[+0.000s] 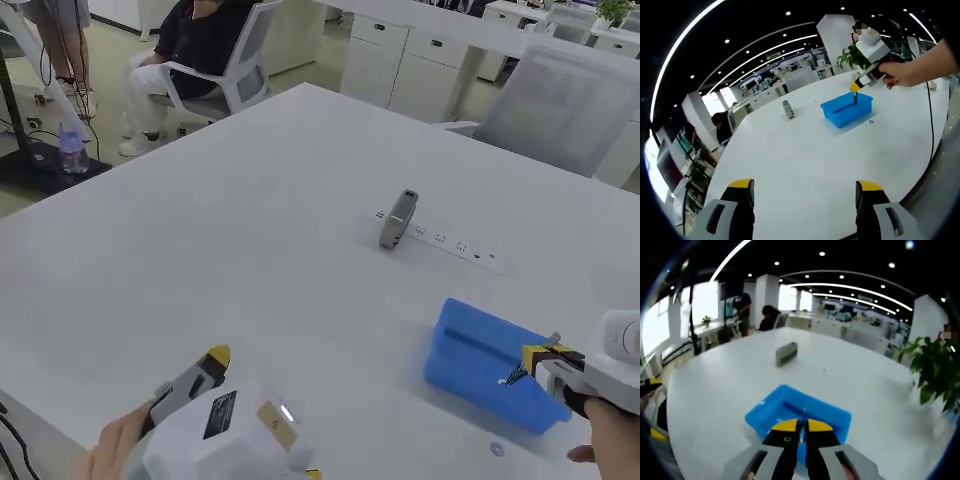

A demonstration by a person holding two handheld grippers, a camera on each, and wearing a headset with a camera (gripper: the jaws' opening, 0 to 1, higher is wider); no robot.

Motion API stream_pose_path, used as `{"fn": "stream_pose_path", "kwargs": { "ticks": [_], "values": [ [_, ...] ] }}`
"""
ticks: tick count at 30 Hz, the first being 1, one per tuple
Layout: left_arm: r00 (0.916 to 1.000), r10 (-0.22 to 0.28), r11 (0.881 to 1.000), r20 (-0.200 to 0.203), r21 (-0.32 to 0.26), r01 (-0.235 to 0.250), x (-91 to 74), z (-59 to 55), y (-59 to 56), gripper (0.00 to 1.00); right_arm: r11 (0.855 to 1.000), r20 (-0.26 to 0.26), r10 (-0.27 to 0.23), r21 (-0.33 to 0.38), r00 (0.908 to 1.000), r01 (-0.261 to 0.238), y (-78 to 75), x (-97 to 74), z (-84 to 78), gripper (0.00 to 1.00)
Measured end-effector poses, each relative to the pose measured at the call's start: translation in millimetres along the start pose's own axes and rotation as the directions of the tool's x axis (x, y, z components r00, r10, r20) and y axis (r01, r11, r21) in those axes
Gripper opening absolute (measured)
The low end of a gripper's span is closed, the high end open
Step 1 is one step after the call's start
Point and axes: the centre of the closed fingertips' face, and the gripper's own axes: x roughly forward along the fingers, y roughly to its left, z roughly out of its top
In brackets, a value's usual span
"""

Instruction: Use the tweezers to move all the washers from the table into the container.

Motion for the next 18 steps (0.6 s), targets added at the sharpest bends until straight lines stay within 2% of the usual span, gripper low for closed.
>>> {"fn": "stream_pose_path", "kwargs": {
  "ticks": [11,12,14,18],
  "values": [
    [1.0,0.0,1.0,-0.002,0.003,0.0,0.0,-0.2,-0.3,0.85,1.0,-0.058,-0.002,-0.025,0.9983,0.0,4.2,6.8,-20.3,0.01],
    [1.0,0.0,1.0,-0.003,0.003,0.0,0.0,-0.3,-0.3,0.85,1.0,-0.031,-0.002,-0.029,0.9995,0.001,4.8,6.0,-17.2,0.01],
    [1.0,-0.001,1.0,-0.004,0.004,0.001,0.0,-0.4,-0.5,0.85,0.999,-0.041,-0.001,-0.033,0.9992,-0.001,7.1,3.4,-16.3,0.01],
    [1.0,-0.003,1.0,-0.004,0.006,0.003,0.1,-0.3,-1.1,0.85,0.998,-0.029,-0.004,-0.061,0.9996,0.002,9.3,4.6,-15.9,0.01]
  ]
}}
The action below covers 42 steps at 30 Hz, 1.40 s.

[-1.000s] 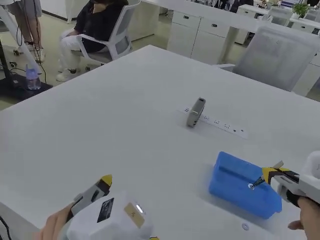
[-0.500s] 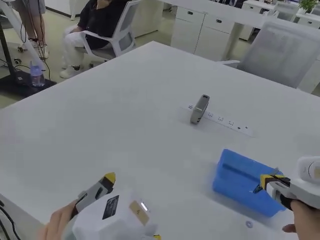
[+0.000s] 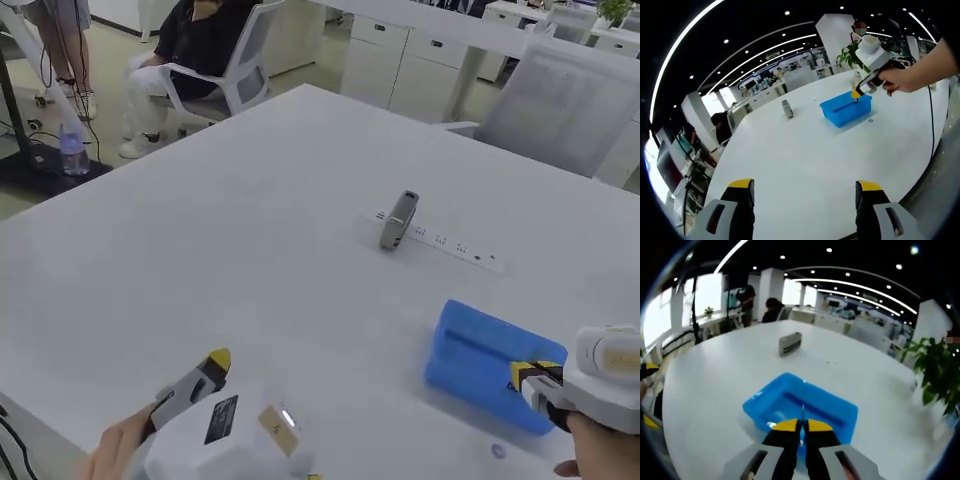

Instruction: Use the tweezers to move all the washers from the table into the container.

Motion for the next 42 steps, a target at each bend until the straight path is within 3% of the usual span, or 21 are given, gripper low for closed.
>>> {"fn": "stream_pose_path", "kwargs": {
  "ticks": [3,7,15,22,26,33,42],
  "values": [
    [1.0,0.0,1.0,-0.001,0.001,0.0,0.0,-0.1,0.0,0.85,1.0,0.02,0.01,0.006,0.9998,-0.01,3.1,3.0,0.1,0.01],
    [1.0,-0.001,1.0,0.001,0.002,0.001,0.0,0.1,-0.3,0.85,0.997,0.011,0.006,-0.074,0.9999,-0.005,10.8,3.3,1.2,0.01],
    [1.0,0.008,1.0,0.004,-0.005,-0.008,-0.6,0.1,1.8,0.85,0.998,0.009,-0.006,-0.059,0.9999,0.007,11.6,2.4,-0.2,0.01],
    [0.9999,0.011,1.0,0.011,-0.007,-0.011,-1.2,1.2,2.6,0.85,1.0,0.004,-0.015,-0.002,0.9999,0.015,4.9,-3.0,-3.5,0.01],
    [0.9999,0.009,1.0,0.013,-0.006,-0.009,-1.1,1.5,2.3,0.84,0.999,-0.005,-0.031,0.042,0.9995,0.031,-6.2,-3.8,-7.8,0.01],
    [0.9998,0.005,1.0,0.017,-0.003,-0.005,-1.1,2.2,1.4,0.85,0.996,-0.037,-0.02,0.091,0.9991,0.023,-12.3,-7.6,-11.1,0.01],
    [0.9998,0.005,1.0,0.017,-0.001,-0.005,-1.9,2.5,1.6,0.84,0.988,0.022,-0.036,0.152,0.9991,0.032,-21.4,-22.3,1.0,0.01]
  ]
}}
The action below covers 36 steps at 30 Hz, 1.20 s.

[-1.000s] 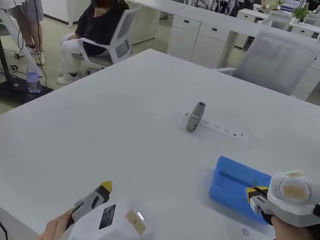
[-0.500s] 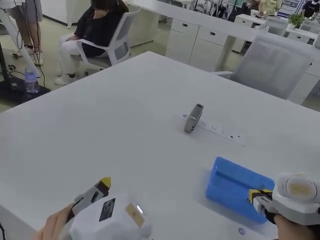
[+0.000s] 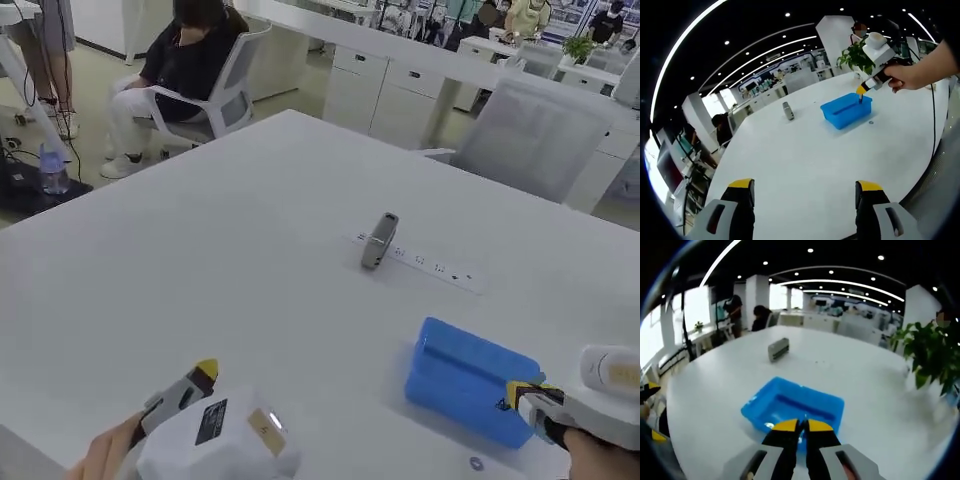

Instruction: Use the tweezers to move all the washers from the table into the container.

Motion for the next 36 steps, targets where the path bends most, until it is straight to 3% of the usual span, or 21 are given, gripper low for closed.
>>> {"fn": "stream_pose_path", "kwargs": {
  "ticks": [10,24,36],
  "values": [
    [1.0,-0.003,1.0,-0.001,0.003,0.003,0.2,-0.3,-0.9,0.84,0.999,0.075,0.014,0.037,0.9971,-0.017,-3.0,-21.8,26.1,0.02],
    [0.9999,-0.003,1.0,-0.01,0.007,0.003,1.1,-2.3,-1.4,0.84,0.998,0.115,0.051,0.021,0.992,-0.054,13.5,-51.4,36.7,0.02],
    [1.0,0.008,1.0,-0.004,0.001,-0.008,0.2,-1.4,1.0,0.84,0.994,0.024,0.095,-0.053,0.9951,-0.094,25.0,-51.5,8.5,0.02]
  ]
}}
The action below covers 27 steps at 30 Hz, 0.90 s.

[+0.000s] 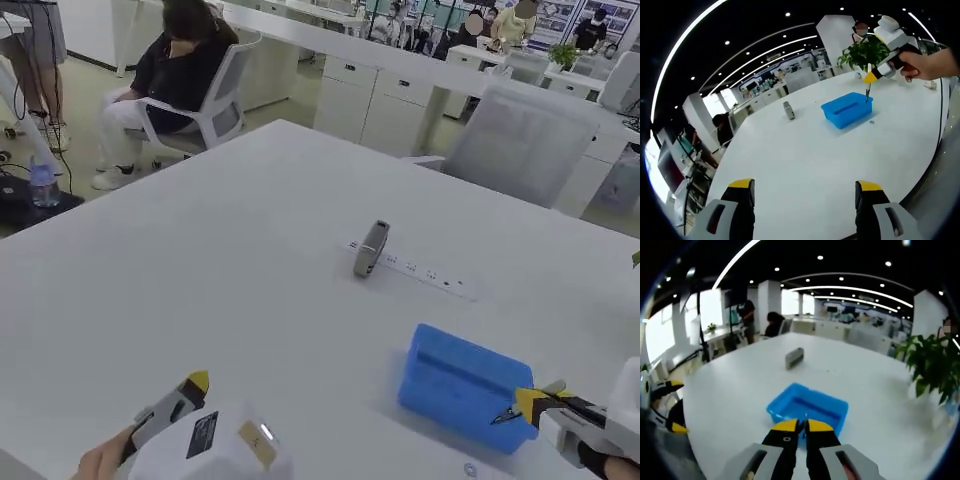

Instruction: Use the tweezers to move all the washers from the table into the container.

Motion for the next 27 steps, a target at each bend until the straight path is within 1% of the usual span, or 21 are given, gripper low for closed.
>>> {"fn": "stream_pose_path", "kwargs": {
  "ticks": [3,5,9,12,15,19,23,24,25,27],
  "values": [
    [1.0,-0.001,1.0,0.003,-0.004,0.001,-0.1,0.6,0.0,0.84,1.0,-0.04,0.003,-0.006,0.9992,-0.004,0.1,3.5,-13.4,0.02],
    [1.0,-0.002,1.0,0.003,-0.003,0.002,0.0,0.6,-0.2,0.84,1.0,-0.067,0.005,0.006,0.9977,-0.005,0.3,6.6,-22.9,0.02],
    [1.0,-0.003,1.0,0.003,-0.003,0.003,0.3,0.4,-0.3,0.84,1.0,-0.089,0.005,0.023,0.996,-0.003,-0.4,11.0,-34.5,0.02],
    [1.0,-0.003,1.0,0.002,-0.002,0.003,0.2,0.4,-0.4,0.84,0.999,-0.117,0.015,0.045,0.993,-0.01,1.1,15.6,-44.7,0.02],
    [1.0,-0.004,1.0,0.001,0.0,0.004,0.2,0.2,-0.8,0.84,0.998,-0.126,0.023,0.068,0.9918,-0.014,1.8,20.2,-51.9,0.02],
    [1.0,-0.005,1.0,-0.001,0.0,0.005,0.4,0.1,-1.0,0.84,0.997,-0.129,0.024,0.073,0.9913,-0.014,4.0,23.7,-52.5,0.02],
    [1.0,-0.007,1.0,-0.003,0.003,0.007,0.8,-0.3,-1.6,0.84,0.998,-0.143,0.018,0.067,0.9895,-0.008,2.7,27.1,-56.4,0.02],
    [1.0,-0.007,1.0,-0.004,0.004,0.007,0.8,-0.4,-1.7,0.84,0.998,-0.124,0.005,0.067,0.9923,0.003,1.0,26.2,-52.9,0.02],
    [1.0,-0.007,1.0,-0.004,0.004,0.007,0.8,-0.4,-1.7,0.84,0.998,-0.133,0.006,0.068,0.9911,0.003,1.1,26.0,-54.3,0.02],
    [1.0,-0.008,1.0,-0.004,0.002,0.008,1.0,-0.4,-1.8,0.84,0.997,-0.127,0.004,0.078,0.9918,0.006,1.4,25.7,-53.1,0.02]
  ]
}}
